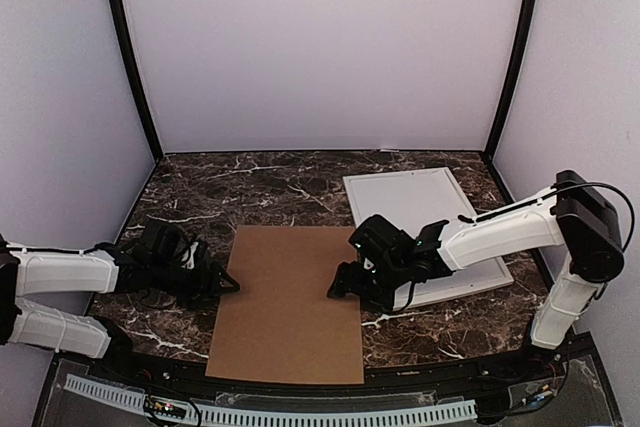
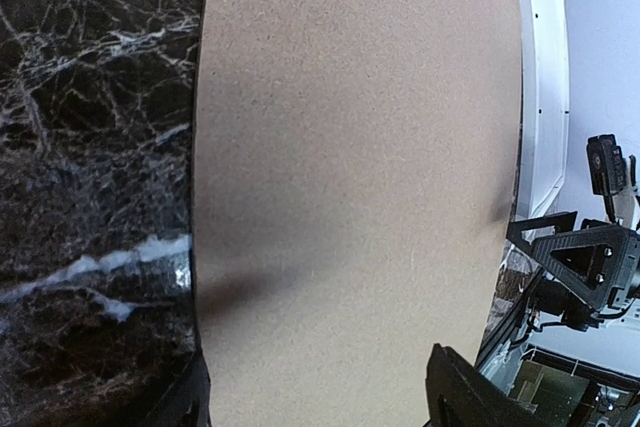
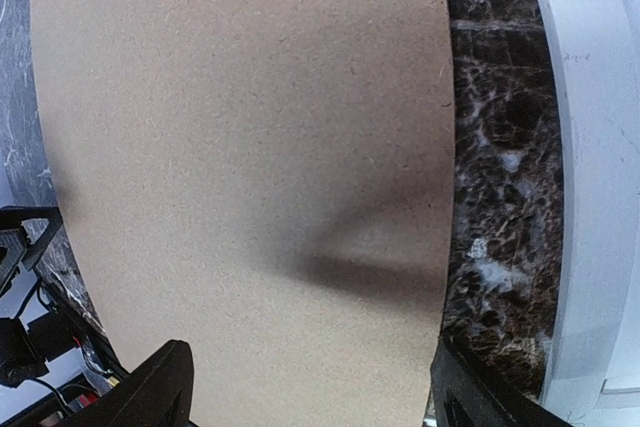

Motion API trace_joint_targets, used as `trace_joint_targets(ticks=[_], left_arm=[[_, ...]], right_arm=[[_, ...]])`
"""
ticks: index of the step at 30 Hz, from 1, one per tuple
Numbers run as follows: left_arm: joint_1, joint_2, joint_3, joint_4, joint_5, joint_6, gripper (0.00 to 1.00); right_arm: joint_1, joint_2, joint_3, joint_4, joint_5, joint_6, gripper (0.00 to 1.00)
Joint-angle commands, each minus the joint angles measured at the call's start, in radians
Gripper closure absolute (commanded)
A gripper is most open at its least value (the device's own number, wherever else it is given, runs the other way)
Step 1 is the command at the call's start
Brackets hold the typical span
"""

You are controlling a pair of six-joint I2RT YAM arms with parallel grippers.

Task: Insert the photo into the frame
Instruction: Pick up the backboard from the center of the board.

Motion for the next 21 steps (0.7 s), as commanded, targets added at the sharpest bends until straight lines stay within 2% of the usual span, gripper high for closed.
trace_joint_targets(ticks=[1, 10, 21], left_arm=[[-0.040, -0.050, 0.012, 0.088, 0.249, -0.016, 0.24], [-0.040, -0.142, 0.073, 0.028, 0.276, 0.020, 0.25], [-0.040, -0.206, 0.159, -0.034, 0.300, 0.026, 0.25]], right_arm=[[0.017, 0.084, 0.004, 0.146, -0.090, -0.028, 0.18], [0.003, 0.089, 0.019, 0.098, -0.090, -0.087, 0.18], [0.002, 0.105, 0.002, 0.139, -0.114, -0.119, 0.17]])
